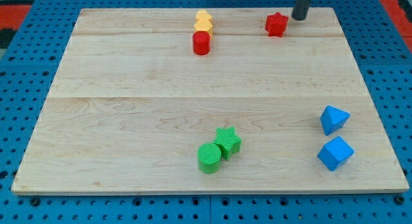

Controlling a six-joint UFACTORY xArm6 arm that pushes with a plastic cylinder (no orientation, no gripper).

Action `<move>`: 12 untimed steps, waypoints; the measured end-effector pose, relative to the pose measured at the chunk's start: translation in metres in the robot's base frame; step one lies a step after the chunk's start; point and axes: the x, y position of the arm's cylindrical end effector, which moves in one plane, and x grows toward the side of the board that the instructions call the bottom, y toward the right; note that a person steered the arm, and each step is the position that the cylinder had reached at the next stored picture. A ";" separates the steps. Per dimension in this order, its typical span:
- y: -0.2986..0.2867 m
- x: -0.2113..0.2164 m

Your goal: Push the red star towards center side of board

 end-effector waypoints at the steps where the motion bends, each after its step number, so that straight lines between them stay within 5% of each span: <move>1: -0.037 0.004; 3: -0.078 0.049; 10: -0.065 0.168; 12: -0.149 0.121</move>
